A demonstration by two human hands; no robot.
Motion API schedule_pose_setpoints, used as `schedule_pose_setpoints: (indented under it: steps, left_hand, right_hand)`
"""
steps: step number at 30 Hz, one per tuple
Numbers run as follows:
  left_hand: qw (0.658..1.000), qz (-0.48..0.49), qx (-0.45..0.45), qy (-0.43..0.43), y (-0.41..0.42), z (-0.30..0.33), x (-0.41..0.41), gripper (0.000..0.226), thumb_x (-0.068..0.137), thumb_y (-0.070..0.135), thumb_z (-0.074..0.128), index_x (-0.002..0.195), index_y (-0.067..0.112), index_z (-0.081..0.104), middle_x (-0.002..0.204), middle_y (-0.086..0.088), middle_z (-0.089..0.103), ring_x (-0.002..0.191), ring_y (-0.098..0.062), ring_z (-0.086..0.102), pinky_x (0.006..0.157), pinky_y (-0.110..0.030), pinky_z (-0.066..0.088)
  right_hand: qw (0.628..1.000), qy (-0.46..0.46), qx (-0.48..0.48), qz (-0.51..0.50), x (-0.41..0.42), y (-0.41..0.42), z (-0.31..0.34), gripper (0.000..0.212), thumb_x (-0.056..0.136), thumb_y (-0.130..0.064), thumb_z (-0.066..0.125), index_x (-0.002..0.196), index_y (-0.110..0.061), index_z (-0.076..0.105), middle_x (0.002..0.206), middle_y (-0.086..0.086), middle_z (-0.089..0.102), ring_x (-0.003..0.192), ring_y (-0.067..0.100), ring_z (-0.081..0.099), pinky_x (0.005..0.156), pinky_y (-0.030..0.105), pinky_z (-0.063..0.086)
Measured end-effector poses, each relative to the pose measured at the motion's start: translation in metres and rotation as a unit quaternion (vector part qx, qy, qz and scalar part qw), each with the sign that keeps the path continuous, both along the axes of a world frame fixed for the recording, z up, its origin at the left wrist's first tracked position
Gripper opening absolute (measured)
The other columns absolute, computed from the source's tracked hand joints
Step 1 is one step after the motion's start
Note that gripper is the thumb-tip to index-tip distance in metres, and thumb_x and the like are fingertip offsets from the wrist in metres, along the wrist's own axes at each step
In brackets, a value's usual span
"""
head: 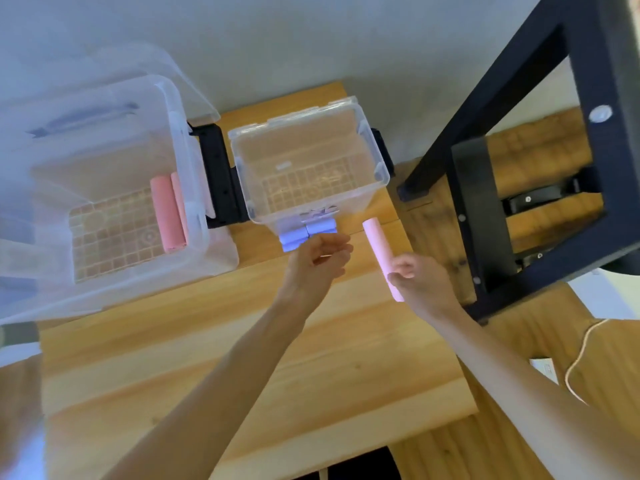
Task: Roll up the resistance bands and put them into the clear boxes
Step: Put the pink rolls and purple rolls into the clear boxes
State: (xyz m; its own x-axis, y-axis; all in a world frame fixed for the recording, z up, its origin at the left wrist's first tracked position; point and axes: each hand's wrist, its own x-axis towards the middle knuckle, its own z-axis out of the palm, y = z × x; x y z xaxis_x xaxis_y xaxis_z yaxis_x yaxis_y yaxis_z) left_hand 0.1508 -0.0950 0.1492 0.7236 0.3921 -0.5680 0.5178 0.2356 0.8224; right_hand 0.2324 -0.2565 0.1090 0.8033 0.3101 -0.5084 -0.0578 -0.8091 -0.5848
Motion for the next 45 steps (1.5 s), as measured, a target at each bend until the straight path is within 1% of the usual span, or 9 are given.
schedule_pose_setpoints:
  steps: [6, 10, 14, 18, 23, 26, 30, 37, 45]
  left_hand:
    - [0.994, 0.059, -0.076, 0.05, -0.034, -0.057, 0.014, 0.018, 0.095, -0.001, 0.057, 0.109, 0.009, 0.063, 0.103, -0.005, 0.068, 0.104, -0.018, 0.063, 0.086, -0.024, 0.053]
    - [0.993, 0.069, -0.079, 0.056, -0.049, -0.077, 0.022, 0.022, 0.096, 0.0, 0.053, 0.116, 0.005, 0.062, 0.113, -0.009, 0.066, 0.105, -0.017, 0.061, 0.096, -0.031, 0.051]
    - [0.993, 0.038, -0.08, 0.079, -0.059, -0.094, 0.031, 0.025, 0.098, 0.006, 0.055, 0.121, 0.012, 0.059, 0.126, -0.011, 0.063, 0.113, -0.019, 0.059, 0.094, -0.029, 0.049]
    - [0.991, -0.01, -0.062, 0.114, -0.064, -0.098, 0.034, 0.037, 0.096, 0.013, 0.056, 0.133, 0.016, 0.055, 0.13, -0.006, 0.062, 0.12, -0.019, 0.057, 0.107, -0.037, 0.044]
    - [0.996, 0.021, -0.007, 0.086, -0.071, -0.066, 0.022, 0.037, 0.093, 0.014, 0.063, 0.13, 0.017, 0.059, 0.118, 0.002, 0.065, 0.108, -0.014, 0.063, 0.088, -0.02, 0.051]
    - [0.997, 0.067, 0.012, 0.043, -0.066, -0.035, 0.009, 0.033, 0.089, 0.015, 0.07, 0.12, 0.02, 0.062, 0.106, 0.009, 0.069, 0.086, -0.001, 0.069, 0.068, -0.01, 0.051]
    - [0.993, 0.114, 0.007, -0.025, -0.044, 0.016, -0.011, 0.027, 0.088, 0.012, 0.071, 0.113, 0.021, 0.065, 0.102, 0.008, 0.074, 0.088, -0.004, 0.071, 0.069, -0.017, 0.054]
    - [0.974, 0.183, -0.039, -0.13, 0.04, 0.085, -0.045, 0.04, 0.084, 0.017, 0.069, 0.123, 0.014, 0.061, 0.107, -0.003, 0.074, 0.096, -0.017, 0.072, 0.076, -0.026, 0.057]
    - [0.976, 0.18, -0.016, -0.118, 0.151, 0.103, -0.091, 0.04, 0.088, 0.022, 0.068, 0.128, 0.018, 0.061, 0.115, -0.004, 0.073, 0.105, -0.022, 0.07, 0.088, -0.035, 0.057]
  right_hand:
    - [0.999, -0.027, -0.024, -0.034, 0.008, -0.013, -0.034, 0.035, 0.096, -0.023, 0.061, 0.123, -0.001, 0.061, 0.118, 0.013, 0.065, 0.107, 0.027, 0.062, 0.085, 0.036, 0.049]
    - [0.999, -0.007, -0.045, -0.013, 0.01, -0.013, -0.053, 0.027, 0.09, -0.035, 0.068, 0.101, -0.011, 0.065, 0.09, 0.002, 0.067, 0.087, 0.025, 0.067, 0.069, 0.036, 0.052]
    - [0.997, -0.003, -0.079, 0.013, 0.011, -0.015, -0.063, 0.017, 0.086, -0.026, 0.069, 0.099, -0.015, 0.065, 0.089, 0.002, 0.07, 0.08, 0.024, 0.067, 0.071, 0.046, 0.057]
    - [0.995, 0.094, -0.001, -0.017, 0.011, -0.021, -0.06, 0.017, 0.08, -0.018, 0.074, 0.095, -0.013, 0.068, 0.087, 0.002, 0.072, 0.083, 0.022, 0.069, 0.079, 0.048, 0.057]
    - [0.988, 0.12, 0.077, -0.063, -0.009, -0.028, -0.027, 0.011, 0.078, -0.02, 0.076, 0.087, -0.018, 0.069, 0.079, -0.002, 0.073, 0.077, 0.019, 0.07, 0.08, 0.051, 0.057]
    - [0.984, 0.117, 0.124, -0.057, -0.024, -0.018, 0.013, 0.008, 0.082, -0.02, 0.075, 0.085, -0.017, 0.069, 0.072, -0.001, 0.073, 0.069, 0.013, 0.069, 0.072, 0.035, 0.057]
    - [0.977, 0.095, 0.185, -0.042, -0.04, 0.002, 0.074, 0.009, 0.081, -0.017, 0.076, 0.087, -0.019, 0.069, 0.07, -0.003, 0.072, 0.065, 0.006, 0.065, 0.061, 0.017, 0.049]
    - [0.95, 0.114, 0.279, 0.075, -0.063, 0.066, 0.138, 0.075, 0.07, -0.01, 0.087, 0.131, -0.039, 0.054, 0.1, -0.015, 0.067, 0.09, 0.009, 0.067, 0.081, 0.018, 0.053]
    - [0.936, 0.04, 0.293, 0.188, -0.087, 0.179, 0.144, 0.069, 0.072, -0.01, 0.086, 0.121, -0.048, 0.055, 0.099, -0.018, 0.065, 0.091, 0.007, 0.065, 0.08, 0.012, 0.05]
